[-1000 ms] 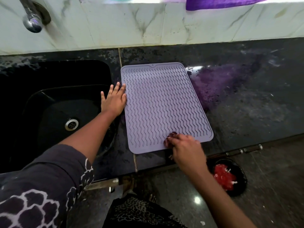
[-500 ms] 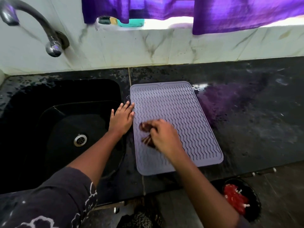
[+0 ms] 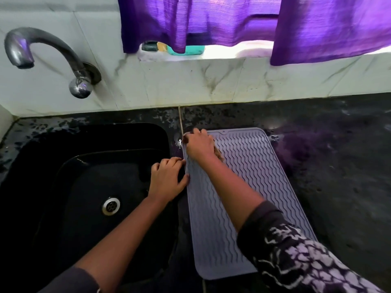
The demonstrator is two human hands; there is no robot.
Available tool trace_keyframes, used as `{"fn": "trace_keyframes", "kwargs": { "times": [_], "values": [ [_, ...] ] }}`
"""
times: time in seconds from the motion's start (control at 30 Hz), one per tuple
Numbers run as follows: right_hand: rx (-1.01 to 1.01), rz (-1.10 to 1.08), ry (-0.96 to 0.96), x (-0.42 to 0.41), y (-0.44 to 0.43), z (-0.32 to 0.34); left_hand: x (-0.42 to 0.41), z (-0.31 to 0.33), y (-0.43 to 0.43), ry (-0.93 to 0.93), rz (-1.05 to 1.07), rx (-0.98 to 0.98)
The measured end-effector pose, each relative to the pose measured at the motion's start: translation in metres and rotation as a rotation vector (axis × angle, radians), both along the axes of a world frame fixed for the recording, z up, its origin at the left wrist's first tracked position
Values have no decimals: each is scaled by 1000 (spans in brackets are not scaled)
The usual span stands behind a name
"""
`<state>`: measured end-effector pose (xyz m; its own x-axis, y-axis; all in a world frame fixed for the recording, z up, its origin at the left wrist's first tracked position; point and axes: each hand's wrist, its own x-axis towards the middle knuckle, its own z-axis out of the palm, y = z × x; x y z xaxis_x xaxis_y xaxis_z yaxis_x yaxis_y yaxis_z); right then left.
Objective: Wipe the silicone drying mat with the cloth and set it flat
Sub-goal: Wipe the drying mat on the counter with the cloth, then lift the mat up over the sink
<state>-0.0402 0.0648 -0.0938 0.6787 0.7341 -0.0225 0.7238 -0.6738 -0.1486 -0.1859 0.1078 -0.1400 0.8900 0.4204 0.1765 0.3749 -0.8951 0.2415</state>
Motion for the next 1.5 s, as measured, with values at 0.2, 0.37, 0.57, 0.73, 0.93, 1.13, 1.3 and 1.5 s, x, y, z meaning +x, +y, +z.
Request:
{"fn": "trace_keyframes", "kwargs": {
  "times": [0.2, 0.37, 0.57, 0.73, 0.93, 1.13, 1.3, 1.5],
  "values": [
    [-35, 54, 75, 38, -29, 10, 31, 7, 12, -3, 4, -27],
    [-7, -120, -169, 67, -83, -2, 42, -3, 5, 69, 7, -56],
    [4, -523, -107, 115, -135, 9, 41, -9, 1, 63, 32, -58],
    [-55, -457, -51, 112, -168, 8, 41, -6, -1, 80, 40, -44],
    [326, -478, 208, 80, -212, 36, 60, 27, -35, 63, 47, -7],
    [660, -185, 339, 28, -236, 57, 100, 85, -153, -121, -209, -1447],
    [980, -121, 701, 30, -265, 55, 121, 86, -182, -197, -43, -1820],
    [1045, 48, 383, 53, -287, 58, 141, 85, -200, -82, 14, -1985]
  ]
}}
